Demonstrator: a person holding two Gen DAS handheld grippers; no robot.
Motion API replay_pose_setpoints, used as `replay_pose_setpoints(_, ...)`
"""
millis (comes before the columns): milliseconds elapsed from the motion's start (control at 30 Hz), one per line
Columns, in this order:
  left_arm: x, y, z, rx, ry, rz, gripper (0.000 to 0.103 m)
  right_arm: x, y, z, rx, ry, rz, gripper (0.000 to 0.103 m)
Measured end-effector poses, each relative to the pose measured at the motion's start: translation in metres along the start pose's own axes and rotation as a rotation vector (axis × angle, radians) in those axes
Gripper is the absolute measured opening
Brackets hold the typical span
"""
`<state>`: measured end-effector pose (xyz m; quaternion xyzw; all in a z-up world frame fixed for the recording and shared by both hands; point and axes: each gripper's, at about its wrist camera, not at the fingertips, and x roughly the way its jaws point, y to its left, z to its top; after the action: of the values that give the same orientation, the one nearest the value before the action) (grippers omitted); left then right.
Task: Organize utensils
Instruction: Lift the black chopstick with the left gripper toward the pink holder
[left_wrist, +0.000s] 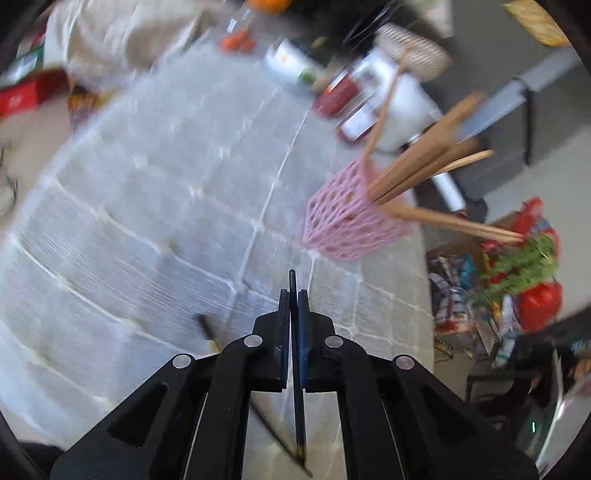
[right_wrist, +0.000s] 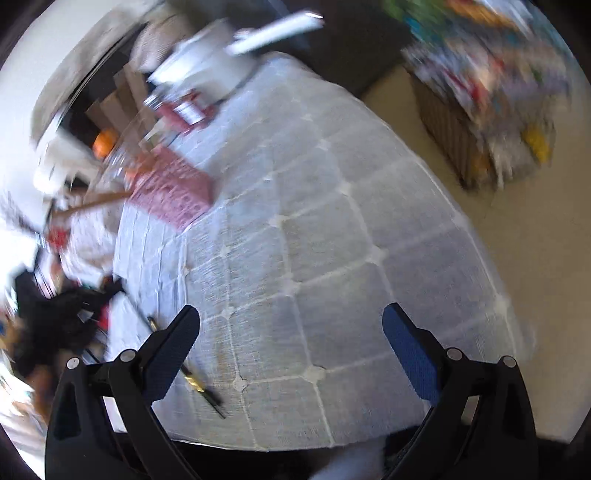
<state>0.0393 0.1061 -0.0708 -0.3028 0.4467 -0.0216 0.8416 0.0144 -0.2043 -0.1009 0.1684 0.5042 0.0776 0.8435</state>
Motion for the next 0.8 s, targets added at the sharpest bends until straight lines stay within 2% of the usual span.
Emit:
replay_pose_setpoints(67, -0.044, 0.006, 0.003, 0.063, -0.078, -0.006, 0.003, 0.004, 0.033, -0.003, -0.146, -0.012, -0.019, 0.097)
replay_pose_setpoints(233, -0.117, 0.022, 0.008, 0.144, -0.251, 0.009, 0.003, 0.031, 0.111, -0.008, -0.396, 0.014, -0.046, 0.097)
replay_pose_setpoints(333, -0.139, 0.029, 0.013, 0.185, -0.322, 0.038, 0.003, 0.068, 0.158, -0.010, -0.493, 0.121, -0.031, 0.096)
replay_pose_setpoints(400, -0.148, 0.035, 0.017, 0.207, -0.355, 0.054, 0.003, 0.086, 0.180, -0.010, -0.511, 0.182, -0.020, 0.092)
replay_pose_setpoints(467, -0.155, 0.040, 0.019, 0.225, -0.382, 0.072, 0.003, 0.104, 0.197, -0.010, -0.524, 0.242, -0.018, 0.081)
replay_pose_setpoints(600, -0.157, 0.053, 0.027, 0.242, -0.395, 0.087, 0.003, 0.136, 0.220, -0.014, -0.556, 0.338, -0.044, 0.067)
replay_pose_setpoints(633, -0.157, 0.056, 0.028, 0.244, -0.399, 0.091, 0.003, 0.145, 0.223, -0.016, -0.565, 0.355, -0.048, 0.059)
replay_pose_setpoints(667, -0.159, 0.058, 0.029, 0.245, -0.401, 0.093, 0.003, 0.151, 0.225, -0.019, -0.573, 0.376, -0.058, 0.046)
replay_pose_setpoints(733, -0.161, 0.063, 0.031, 0.243, -0.405, 0.093, 0.003, 0.153, 0.228, -0.024, -0.606, 0.347, -0.080, 0.032)
replay_pose_setpoints(767, -0.162, 0.063, 0.031, 0.242, -0.406, 0.091, 0.003, 0.152, 0.230, -0.025, -0.614, 0.342, -0.093, 0.020)
replay_pose_setpoints(800, -0.161, 0.063, 0.031, 0.244, -0.406, 0.092, 0.003, 0.152, 0.230, -0.025, -0.606, 0.339, -0.098, 0.016)
